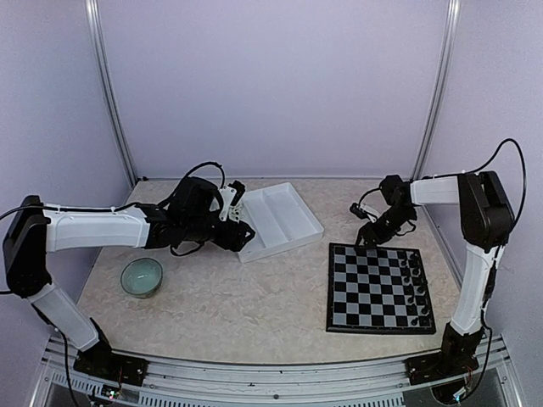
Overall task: Set up the chess pieces on the board
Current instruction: Move the chessboard to the corner of the board, then move the storage box to the center of the board.
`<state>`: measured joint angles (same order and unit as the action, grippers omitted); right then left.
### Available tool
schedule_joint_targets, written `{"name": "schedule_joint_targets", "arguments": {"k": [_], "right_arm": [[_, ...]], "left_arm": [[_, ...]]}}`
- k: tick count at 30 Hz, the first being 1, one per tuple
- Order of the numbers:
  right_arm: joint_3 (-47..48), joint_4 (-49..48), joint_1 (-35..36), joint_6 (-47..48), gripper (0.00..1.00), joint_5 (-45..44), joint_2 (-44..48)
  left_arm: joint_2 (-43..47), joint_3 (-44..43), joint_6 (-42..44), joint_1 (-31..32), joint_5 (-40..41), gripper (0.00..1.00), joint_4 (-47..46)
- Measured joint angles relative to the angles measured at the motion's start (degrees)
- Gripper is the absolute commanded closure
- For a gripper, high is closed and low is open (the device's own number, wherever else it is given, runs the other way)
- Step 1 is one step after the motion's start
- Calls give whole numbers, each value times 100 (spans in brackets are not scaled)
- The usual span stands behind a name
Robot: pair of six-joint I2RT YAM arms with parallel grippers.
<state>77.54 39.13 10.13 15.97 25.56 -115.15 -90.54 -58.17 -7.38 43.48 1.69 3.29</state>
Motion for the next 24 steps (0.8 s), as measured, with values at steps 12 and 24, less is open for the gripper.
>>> {"name": "schedule_joint_targets", "arguments": {"k": [12, 24], "right_arm": [[-483, 168, 894, 107, 39, -114, 411], [-109, 544, 855, 417, 34, 236, 1261]], "left_arm": [[-446, -289, -273, -2, 249, 23, 232], [-1886, -2026, -560, -2, 267, 23, 514]]}}
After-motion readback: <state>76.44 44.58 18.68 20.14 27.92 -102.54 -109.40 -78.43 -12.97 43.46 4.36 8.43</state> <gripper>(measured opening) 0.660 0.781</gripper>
